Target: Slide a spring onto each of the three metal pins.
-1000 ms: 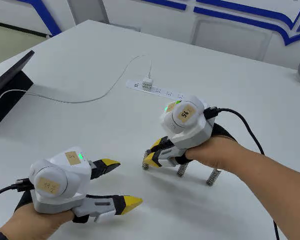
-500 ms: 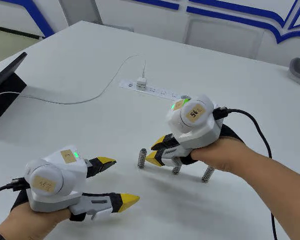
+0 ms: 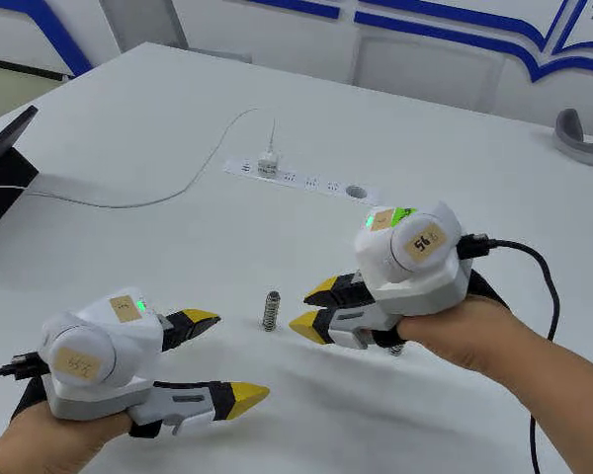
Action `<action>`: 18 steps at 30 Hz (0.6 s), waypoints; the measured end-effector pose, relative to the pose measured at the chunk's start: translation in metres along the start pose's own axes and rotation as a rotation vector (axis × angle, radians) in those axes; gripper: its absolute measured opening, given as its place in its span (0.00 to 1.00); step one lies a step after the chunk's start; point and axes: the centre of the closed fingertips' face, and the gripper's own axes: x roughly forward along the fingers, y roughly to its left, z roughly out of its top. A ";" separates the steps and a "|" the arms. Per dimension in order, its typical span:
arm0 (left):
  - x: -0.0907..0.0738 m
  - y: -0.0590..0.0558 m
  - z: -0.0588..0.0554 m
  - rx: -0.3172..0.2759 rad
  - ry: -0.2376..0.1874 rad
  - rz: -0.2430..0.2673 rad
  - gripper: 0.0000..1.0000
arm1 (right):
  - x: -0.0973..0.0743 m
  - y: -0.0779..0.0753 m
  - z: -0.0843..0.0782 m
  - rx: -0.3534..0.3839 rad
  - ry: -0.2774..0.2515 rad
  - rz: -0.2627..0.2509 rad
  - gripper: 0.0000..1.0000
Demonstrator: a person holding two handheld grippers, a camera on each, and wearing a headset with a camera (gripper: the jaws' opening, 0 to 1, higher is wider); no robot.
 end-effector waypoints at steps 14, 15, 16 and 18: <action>0.003 -0.003 0.003 0.005 0.003 -0.014 0.67 | -0.027 0.005 -0.032 0.074 -0.019 -0.052 0.22; 0.003 -0.002 0.003 0.004 0.003 -0.015 0.67 | -0.029 0.005 -0.034 0.080 -0.021 -0.053 0.22; 0.003 -0.002 0.003 0.004 0.003 -0.015 0.67 | -0.031 0.005 -0.035 0.085 -0.022 -0.056 0.22; 0.002 -0.002 0.004 0.006 0.003 -0.016 0.67 | -0.036 0.003 -0.039 0.094 -0.029 -0.071 0.23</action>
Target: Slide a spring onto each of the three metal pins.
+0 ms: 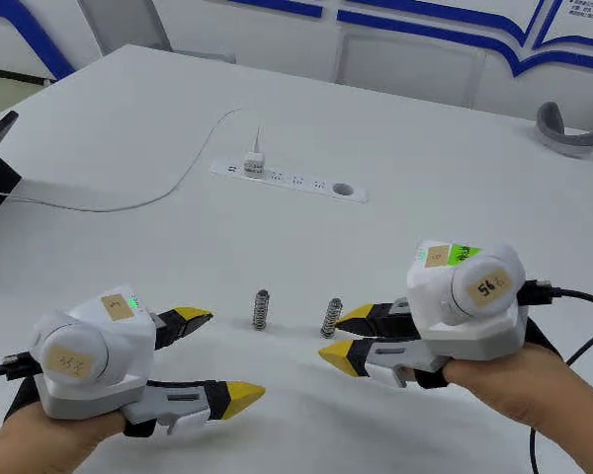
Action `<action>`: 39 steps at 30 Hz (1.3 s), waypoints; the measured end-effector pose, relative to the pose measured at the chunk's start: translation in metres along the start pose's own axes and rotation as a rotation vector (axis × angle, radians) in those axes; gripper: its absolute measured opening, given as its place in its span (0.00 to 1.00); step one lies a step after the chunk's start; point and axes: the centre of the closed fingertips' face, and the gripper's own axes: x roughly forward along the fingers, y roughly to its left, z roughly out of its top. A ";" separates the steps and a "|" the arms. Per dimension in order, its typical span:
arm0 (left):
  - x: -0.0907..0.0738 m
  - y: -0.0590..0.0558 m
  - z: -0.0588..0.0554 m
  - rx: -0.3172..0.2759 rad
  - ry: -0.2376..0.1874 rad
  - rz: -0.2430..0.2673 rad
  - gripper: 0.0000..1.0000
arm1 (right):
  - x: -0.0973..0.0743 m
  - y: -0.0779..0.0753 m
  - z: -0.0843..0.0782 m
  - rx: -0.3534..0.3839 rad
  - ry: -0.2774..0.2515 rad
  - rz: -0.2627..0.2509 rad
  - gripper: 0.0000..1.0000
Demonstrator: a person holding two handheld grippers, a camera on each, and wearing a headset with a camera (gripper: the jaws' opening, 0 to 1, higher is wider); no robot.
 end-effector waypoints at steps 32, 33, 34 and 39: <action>0.001 -0.002 -0.001 -0.009 0.009 -0.008 0.71 | -0.052 -0.046 -0.061 0.116 -0.074 -0.183 0.46; 0.001 -0.001 -0.001 -0.010 0.010 -0.008 0.71 | -0.052 -0.045 -0.061 0.107 -0.078 -0.181 0.48; 0.001 -0.002 -0.001 -0.010 0.010 -0.009 0.71 | -0.052 -0.045 -0.061 0.104 -0.080 -0.182 0.50; 0.002 -0.002 -0.002 -0.011 0.011 -0.009 0.72 | -0.051 -0.046 -0.061 0.091 -0.099 -0.190 0.58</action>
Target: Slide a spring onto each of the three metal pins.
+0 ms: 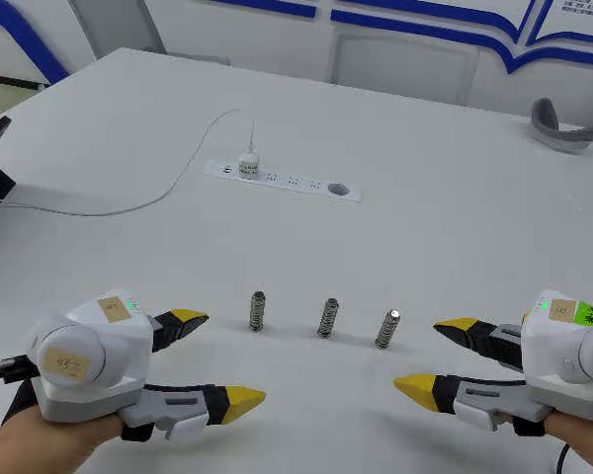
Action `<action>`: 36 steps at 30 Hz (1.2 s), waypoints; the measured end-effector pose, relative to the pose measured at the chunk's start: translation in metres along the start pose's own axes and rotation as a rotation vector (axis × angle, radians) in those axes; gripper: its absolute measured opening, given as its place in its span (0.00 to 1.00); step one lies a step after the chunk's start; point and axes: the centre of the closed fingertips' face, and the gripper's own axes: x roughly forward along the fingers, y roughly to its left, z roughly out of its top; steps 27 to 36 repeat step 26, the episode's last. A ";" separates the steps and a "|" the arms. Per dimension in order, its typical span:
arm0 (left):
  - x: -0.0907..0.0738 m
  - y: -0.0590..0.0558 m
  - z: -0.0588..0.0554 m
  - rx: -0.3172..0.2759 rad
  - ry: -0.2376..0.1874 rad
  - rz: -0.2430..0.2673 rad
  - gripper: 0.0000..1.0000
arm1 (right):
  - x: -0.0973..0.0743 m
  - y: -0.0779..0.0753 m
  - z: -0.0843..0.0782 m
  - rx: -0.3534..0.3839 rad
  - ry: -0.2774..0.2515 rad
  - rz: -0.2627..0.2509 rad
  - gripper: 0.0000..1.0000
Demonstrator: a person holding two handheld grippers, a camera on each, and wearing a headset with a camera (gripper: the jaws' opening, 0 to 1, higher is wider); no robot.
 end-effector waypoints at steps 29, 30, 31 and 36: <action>0.001 -0.001 -0.001 -0.006 0.006 0.003 0.72 | 0.002 0.000 0.002 0.037 -0.044 -0.001 0.68; 0.001 -0.001 -0.001 -0.006 0.006 0.003 0.72 | 0.002 0.000 0.002 0.037 -0.044 -0.001 0.68; 0.001 -0.001 -0.001 -0.006 0.006 0.003 0.72 | 0.002 0.000 0.002 0.037 -0.044 -0.001 0.68; 0.001 -0.001 -0.001 -0.006 0.006 0.003 0.72 | 0.002 0.000 0.002 0.037 -0.044 -0.001 0.68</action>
